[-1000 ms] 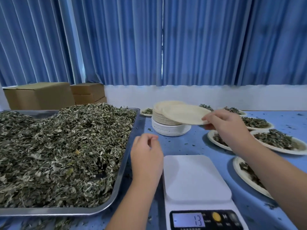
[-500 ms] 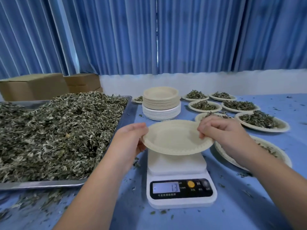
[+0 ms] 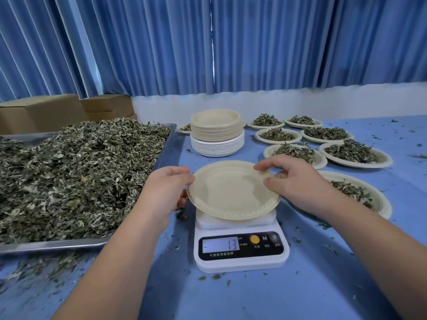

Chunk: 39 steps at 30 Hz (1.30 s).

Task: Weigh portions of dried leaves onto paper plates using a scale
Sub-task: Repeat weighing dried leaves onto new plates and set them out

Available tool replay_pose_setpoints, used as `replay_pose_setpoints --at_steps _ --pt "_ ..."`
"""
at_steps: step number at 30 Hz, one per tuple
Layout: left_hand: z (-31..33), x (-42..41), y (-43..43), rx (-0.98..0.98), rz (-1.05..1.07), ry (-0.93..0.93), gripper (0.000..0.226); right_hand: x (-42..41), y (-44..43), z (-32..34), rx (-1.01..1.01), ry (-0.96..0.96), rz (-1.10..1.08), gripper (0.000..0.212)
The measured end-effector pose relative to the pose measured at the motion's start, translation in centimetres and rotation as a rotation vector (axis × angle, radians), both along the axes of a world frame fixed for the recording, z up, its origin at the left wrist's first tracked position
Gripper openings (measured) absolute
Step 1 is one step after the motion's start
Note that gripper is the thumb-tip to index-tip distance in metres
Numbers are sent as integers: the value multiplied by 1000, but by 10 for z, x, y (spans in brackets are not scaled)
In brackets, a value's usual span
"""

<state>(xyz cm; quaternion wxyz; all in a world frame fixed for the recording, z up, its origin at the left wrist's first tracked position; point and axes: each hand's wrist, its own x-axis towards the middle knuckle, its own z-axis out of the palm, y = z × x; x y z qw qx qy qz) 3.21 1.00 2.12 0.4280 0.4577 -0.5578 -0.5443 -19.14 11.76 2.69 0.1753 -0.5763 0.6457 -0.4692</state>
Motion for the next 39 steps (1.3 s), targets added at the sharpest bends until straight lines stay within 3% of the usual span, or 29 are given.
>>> replay_pose_setpoints --at_steps 5,13,34,39 --pt "-1 0 -1 -12 -15 -96 9 0 0 0 13 63 21 28" --pt "0 -4 -1 17 21 -165 22 -9 -1 -2 50 204 -43 28" --pt "-14 -4 -6 -96 72 -300 12 -4 -1 0 -97 133 -211 6" --pt "-15 -3 -2 -151 87 -309 28 -4 -1 0 -99 134 -212 6"
